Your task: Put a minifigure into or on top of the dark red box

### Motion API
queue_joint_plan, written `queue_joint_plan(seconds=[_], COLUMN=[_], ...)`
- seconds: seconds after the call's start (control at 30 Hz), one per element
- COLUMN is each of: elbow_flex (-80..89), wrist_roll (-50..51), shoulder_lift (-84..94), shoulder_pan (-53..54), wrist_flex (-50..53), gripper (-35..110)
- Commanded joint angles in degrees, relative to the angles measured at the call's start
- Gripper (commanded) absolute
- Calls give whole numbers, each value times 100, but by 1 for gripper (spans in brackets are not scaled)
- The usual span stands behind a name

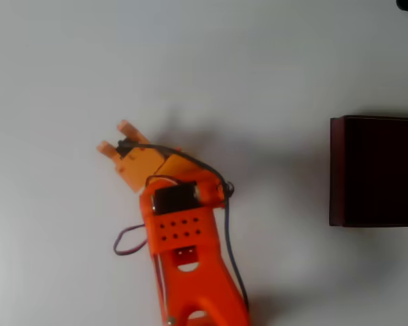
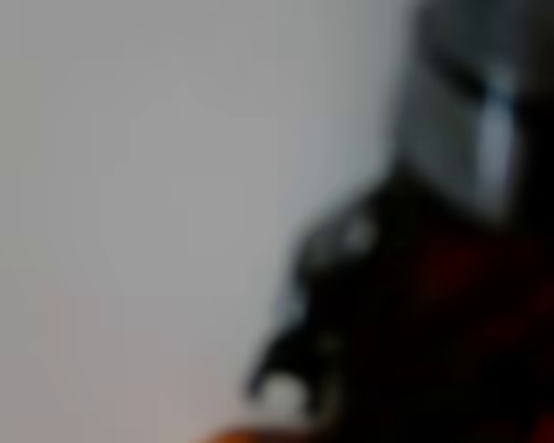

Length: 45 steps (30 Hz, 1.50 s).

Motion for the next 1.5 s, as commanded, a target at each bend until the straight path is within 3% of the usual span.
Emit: queue_joint_plan(seconds=[0.0,0.97,1.23,1.47], elbow_flex=[-149,-360,-1020,-1547], wrist_roll=[123,70,-246,-923], shoulder_lift=[44,-114,738,1995], shoulder_pan=[35,26,413,1854], wrist_flex=[141,308,1512,2944], gripper=[14,0,0,0])
